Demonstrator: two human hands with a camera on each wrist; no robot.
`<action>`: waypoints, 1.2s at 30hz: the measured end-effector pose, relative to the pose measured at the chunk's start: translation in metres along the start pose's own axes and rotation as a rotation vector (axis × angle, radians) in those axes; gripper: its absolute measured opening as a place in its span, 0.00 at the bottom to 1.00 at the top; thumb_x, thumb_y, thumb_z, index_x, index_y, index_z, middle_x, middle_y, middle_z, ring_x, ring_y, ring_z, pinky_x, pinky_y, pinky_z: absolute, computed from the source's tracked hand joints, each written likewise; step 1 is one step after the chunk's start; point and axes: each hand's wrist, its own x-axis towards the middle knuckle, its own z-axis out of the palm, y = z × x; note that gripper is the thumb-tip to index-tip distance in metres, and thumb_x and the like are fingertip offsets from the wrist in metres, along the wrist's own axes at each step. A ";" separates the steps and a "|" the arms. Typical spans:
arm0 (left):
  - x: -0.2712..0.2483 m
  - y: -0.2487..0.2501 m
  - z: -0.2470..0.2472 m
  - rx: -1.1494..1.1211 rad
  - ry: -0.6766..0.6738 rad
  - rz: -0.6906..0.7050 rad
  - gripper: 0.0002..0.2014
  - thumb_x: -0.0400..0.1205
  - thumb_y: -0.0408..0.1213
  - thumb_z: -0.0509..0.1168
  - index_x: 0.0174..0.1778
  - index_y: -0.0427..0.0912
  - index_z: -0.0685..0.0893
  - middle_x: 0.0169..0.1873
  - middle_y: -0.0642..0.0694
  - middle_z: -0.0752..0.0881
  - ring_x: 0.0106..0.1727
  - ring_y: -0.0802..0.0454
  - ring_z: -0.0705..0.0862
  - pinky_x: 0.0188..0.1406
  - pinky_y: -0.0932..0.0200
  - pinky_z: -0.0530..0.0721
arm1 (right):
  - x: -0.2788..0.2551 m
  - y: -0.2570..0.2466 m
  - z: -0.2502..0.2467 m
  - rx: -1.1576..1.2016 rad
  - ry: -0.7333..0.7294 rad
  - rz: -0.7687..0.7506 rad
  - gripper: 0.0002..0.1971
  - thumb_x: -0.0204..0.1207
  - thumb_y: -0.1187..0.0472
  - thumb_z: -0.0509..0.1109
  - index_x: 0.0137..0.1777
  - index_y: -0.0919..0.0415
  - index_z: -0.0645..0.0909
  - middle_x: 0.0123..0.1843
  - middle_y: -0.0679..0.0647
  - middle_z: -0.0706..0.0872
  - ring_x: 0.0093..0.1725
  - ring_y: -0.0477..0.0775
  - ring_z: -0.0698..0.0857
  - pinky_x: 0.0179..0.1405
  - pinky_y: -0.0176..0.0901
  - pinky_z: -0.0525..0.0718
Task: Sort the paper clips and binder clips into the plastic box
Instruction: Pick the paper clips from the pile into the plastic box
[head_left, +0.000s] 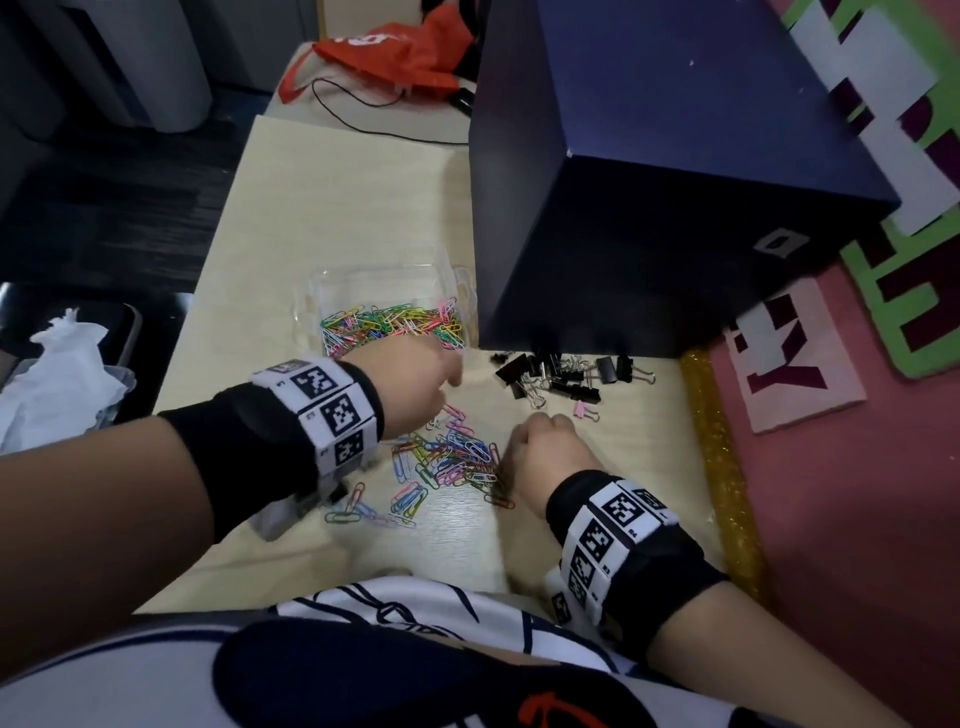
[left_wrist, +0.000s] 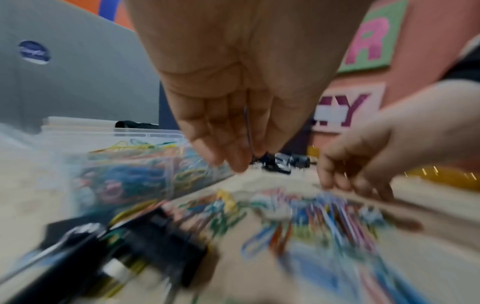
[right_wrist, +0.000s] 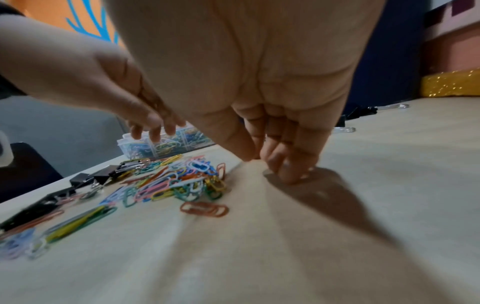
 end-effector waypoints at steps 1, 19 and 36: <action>-0.004 -0.003 0.006 0.071 -0.085 -0.014 0.14 0.82 0.37 0.61 0.64 0.49 0.80 0.59 0.49 0.82 0.57 0.49 0.82 0.54 0.57 0.79 | -0.002 -0.001 0.001 0.009 -0.025 -0.008 0.16 0.78 0.66 0.60 0.66 0.60 0.71 0.65 0.59 0.72 0.63 0.61 0.79 0.61 0.48 0.79; -0.066 -0.048 0.010 0.235 -0.014 -0.363 0.18 0.81 0.42 0.60 0.67 0.49 0.75 0.56 0.46 0.77 0.56 0.44 0.79 0.41 0.52 0.77 | 0.011 -0.063 -0.001 -0.226 -0.004 -0.479 0.26 0.73 0.72 0.59 0.70 0.53 0.74 0.68 0.53 0.72 0.69 0.58 0.69 0.69 0.52 0.73; -0.068 -0.053 0.023 0.204 -0.054 -0.355 0.21 0.79 0.47 0.63 0.68 0.51 0.72 0.58 0.48 0.77 0.56 0.44 0.79 0.44 0.51 0.78 | 0.009 -0.084 0.005 -0.371 0.024 -0.706 0.19 0.80 0.61 0.61 0.70 0.52 0.74 0.67 0.54 0.74 0.67 0.60 0.71 0.65 0.55 0.72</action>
